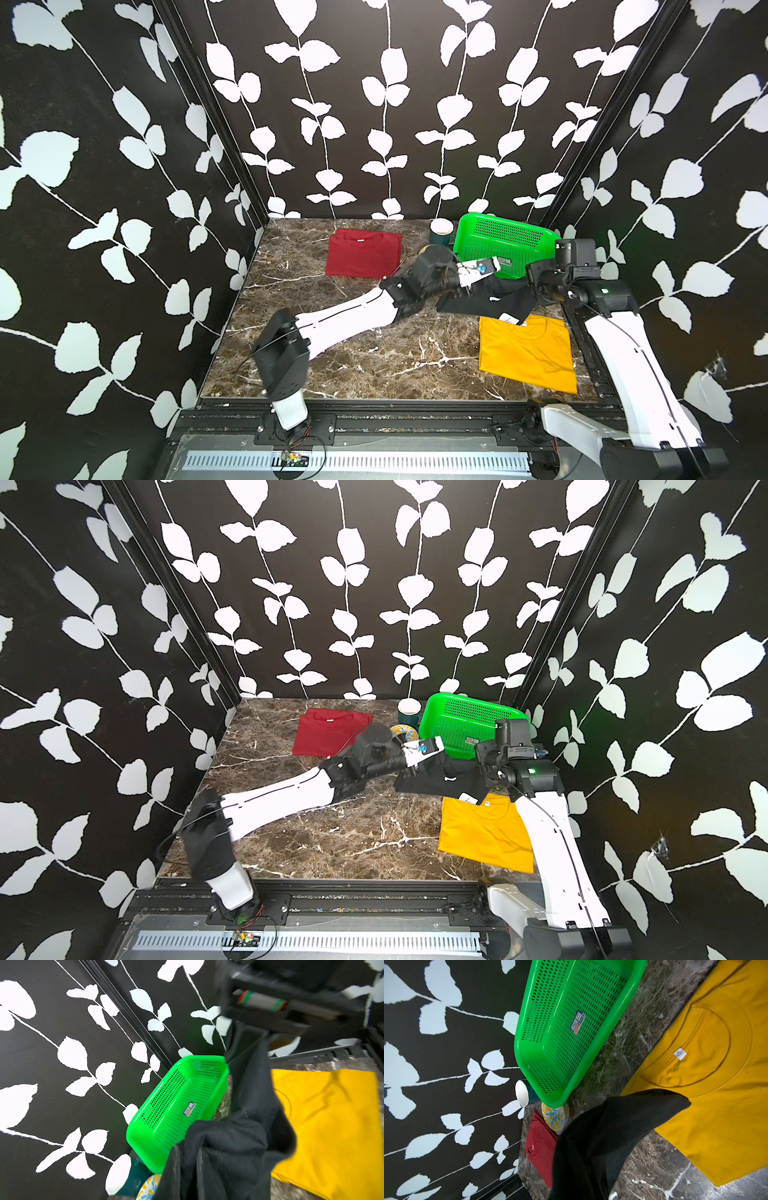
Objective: Put the folded t-shirts into the basket
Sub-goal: Adjust the bin at the center of the board.
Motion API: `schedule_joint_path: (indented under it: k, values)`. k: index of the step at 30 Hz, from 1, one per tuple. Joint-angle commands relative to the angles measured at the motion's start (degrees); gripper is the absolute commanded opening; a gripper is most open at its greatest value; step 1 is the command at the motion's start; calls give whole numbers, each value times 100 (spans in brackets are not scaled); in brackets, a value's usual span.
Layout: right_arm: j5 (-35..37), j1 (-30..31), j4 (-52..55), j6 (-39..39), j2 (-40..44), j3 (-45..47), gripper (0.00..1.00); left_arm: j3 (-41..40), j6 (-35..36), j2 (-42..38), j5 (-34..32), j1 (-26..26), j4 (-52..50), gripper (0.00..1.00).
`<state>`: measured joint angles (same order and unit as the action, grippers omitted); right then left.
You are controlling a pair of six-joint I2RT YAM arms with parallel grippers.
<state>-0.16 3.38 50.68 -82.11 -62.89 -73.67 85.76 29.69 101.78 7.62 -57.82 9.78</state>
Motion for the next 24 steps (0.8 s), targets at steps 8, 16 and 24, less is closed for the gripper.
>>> schedule_joint_path:
  k: [8, 16, 24]
  values:
    - [211, -869, -332, -102, -708, -491, 0, 2214, -632, 1927, 573, 396, 246, 0]
    - [301, -1180, -228, 57, -1782, -1243, 0, 4575, -1588, 3750, 806, 734, -148, 0]
    - [465, -1293, 6, 196, -2819, -1923, 0, 5668, -2552, 4894, 727, 1026, -139, 0]
